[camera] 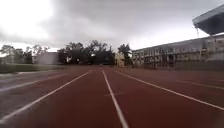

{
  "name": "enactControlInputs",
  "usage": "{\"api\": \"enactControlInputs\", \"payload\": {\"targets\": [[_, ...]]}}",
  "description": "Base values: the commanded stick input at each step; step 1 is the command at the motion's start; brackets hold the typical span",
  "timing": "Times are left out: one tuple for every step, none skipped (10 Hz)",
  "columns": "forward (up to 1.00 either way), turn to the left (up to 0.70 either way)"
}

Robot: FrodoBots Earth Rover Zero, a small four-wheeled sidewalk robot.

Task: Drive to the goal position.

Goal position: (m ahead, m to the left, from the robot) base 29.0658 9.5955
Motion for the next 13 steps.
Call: {"api": "enactControlInputs", "payload": {"targets": [[0.45,0.00],[0.45,0.00],[0.45,0.00],[0.45,0.00],[0.45,0.00],[0.45,0.00],[0.45,0.00],[0.45,0.00],[0.45,0.00],[0.45,0.00],[0.45,0.00],[0.45,0.00],[0.45,0.00]]}}
